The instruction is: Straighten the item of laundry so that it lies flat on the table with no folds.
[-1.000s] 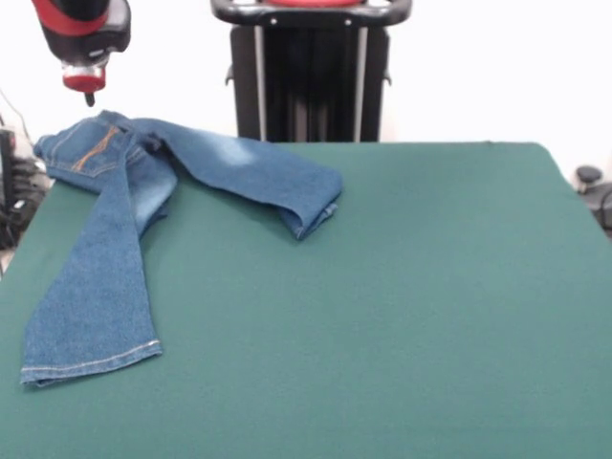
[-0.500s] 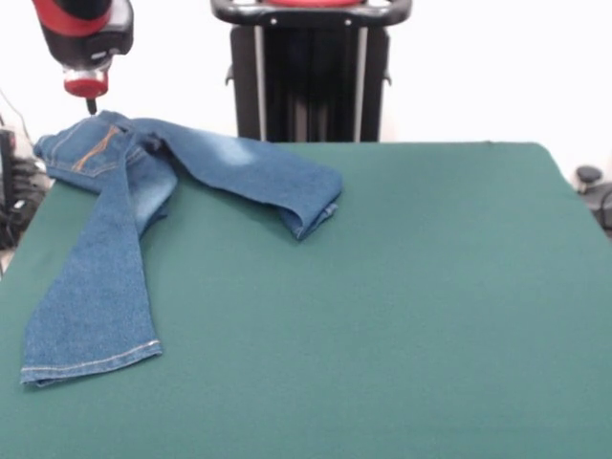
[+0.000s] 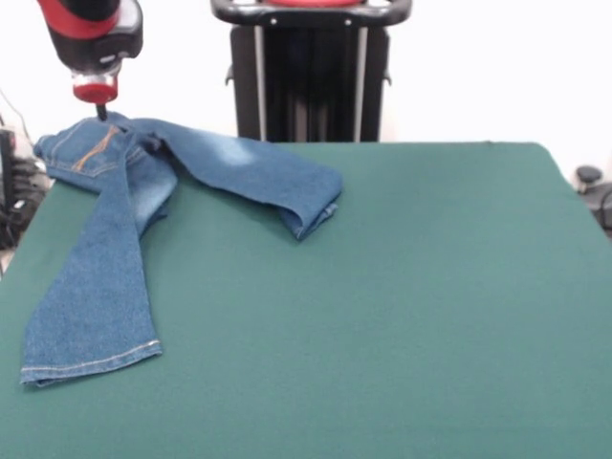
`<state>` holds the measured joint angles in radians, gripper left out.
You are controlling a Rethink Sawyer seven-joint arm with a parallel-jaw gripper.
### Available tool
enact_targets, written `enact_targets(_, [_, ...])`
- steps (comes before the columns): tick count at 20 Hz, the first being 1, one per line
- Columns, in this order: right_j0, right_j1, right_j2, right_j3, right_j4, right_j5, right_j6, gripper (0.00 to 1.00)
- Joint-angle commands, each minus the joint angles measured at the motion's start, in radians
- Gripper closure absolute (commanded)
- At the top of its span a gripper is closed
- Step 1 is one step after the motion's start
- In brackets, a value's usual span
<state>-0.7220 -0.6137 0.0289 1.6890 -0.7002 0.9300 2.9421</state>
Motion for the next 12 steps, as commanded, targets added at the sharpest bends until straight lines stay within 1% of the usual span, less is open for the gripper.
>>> enact_targets(1, [0.09,0.094,0.123,0.041,0.064,0.034,-0.15,0.0])
enact_targets(5, [0.123,0.128,0.111,0.034,0.081,-0.019,-0.069,0.0])
enact_targets(9, [0.153,0.144,0.101,0.025,0.11,-0.037,-0.021,0.0])
enact_targets(12, [0.172,0.17,0.095,0.016,0.124,-0.078,0.014,0.0])
